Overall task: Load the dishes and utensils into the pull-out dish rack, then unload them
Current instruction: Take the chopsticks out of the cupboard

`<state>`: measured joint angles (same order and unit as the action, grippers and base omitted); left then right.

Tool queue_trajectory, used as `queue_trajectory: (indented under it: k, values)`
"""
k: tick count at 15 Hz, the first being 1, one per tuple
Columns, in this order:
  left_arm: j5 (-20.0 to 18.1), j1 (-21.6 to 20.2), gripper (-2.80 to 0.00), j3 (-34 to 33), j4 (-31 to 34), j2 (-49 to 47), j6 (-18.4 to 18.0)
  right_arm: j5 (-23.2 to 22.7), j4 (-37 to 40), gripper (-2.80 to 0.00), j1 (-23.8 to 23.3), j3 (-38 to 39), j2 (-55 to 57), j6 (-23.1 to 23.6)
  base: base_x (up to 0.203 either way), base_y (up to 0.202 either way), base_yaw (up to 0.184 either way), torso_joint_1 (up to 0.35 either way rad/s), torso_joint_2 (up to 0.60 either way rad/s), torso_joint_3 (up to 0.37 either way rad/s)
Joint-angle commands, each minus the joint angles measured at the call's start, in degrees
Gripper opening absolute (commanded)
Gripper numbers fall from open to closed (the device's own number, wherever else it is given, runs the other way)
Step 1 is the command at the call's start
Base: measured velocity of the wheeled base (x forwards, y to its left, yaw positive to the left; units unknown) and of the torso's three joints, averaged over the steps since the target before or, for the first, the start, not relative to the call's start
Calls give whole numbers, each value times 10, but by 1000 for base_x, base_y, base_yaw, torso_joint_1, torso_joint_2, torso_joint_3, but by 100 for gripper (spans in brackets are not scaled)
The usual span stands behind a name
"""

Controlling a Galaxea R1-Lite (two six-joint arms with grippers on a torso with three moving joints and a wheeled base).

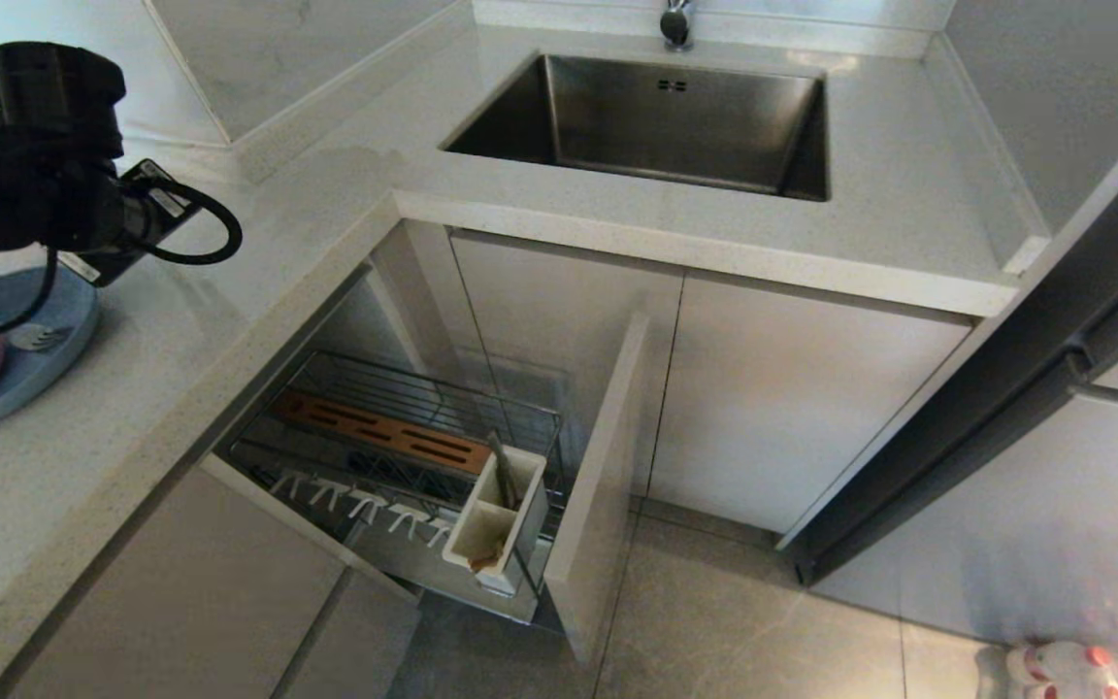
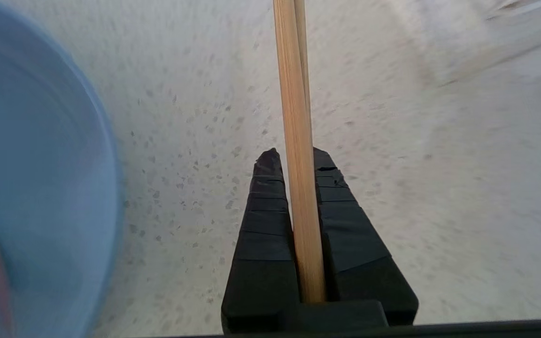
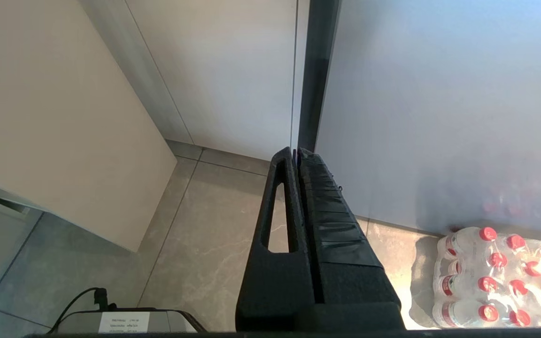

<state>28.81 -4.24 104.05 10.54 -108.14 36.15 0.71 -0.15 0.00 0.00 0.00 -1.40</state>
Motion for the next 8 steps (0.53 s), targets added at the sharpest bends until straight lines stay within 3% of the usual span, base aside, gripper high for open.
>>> queue_trajectory:
  k: [1, 8]
  values:
    - [2, -1, -280, 2, 3, -14, 8, 0, 0, -280, 0, 0, 0, 0, 0, 0, 0, 0, 0, 0]
    - [0, -4, -280, 2, 6, -26, 10, 0, 0, -280, 0, 0, 1, 0, 0, 0, 0, 0, 0, 0]
